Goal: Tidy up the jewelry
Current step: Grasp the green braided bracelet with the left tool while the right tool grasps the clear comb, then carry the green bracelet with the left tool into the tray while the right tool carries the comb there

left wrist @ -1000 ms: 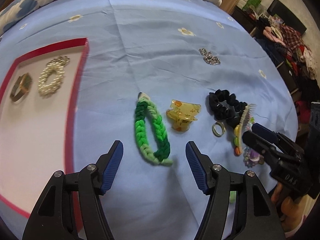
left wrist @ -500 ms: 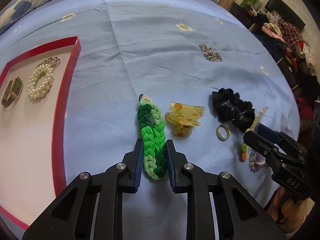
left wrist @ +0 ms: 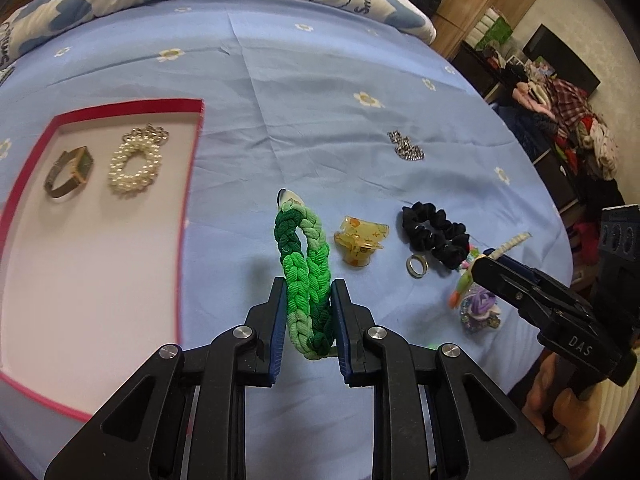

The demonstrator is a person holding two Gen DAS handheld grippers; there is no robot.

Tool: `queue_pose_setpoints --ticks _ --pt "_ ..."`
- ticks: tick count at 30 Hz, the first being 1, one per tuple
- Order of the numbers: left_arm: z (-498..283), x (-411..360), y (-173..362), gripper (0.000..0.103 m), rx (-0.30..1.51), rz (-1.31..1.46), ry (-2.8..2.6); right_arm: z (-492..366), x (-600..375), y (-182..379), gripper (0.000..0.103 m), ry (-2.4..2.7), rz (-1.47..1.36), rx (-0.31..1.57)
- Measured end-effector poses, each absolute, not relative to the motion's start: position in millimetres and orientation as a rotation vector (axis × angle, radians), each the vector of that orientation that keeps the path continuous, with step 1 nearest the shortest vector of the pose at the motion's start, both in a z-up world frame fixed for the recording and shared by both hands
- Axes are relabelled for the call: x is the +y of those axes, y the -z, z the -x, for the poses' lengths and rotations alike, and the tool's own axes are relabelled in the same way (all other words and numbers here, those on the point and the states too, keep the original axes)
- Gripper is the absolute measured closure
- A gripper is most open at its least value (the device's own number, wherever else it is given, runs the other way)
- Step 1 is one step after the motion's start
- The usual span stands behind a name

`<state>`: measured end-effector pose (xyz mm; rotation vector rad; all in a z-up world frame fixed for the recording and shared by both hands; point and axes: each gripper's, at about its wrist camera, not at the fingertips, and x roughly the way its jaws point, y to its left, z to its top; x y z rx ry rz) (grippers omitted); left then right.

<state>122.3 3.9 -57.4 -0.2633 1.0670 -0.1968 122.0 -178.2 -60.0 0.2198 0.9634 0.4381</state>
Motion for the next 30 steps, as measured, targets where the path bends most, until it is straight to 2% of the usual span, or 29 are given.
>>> queue_pose_setpoints --ticks 11,30 --pt "-101.6 51.2 40.2 0.084 1.009 0.313 0.108 -123.6 -133.0 45.7 0.046 -0.545 -0.213 0.962" --pt "-86.2 161.9 48.4 0.084 0.971 0.405 -0.099 -152.9 7.0 44.1 0.047 -0.786 -0.156 1.005"
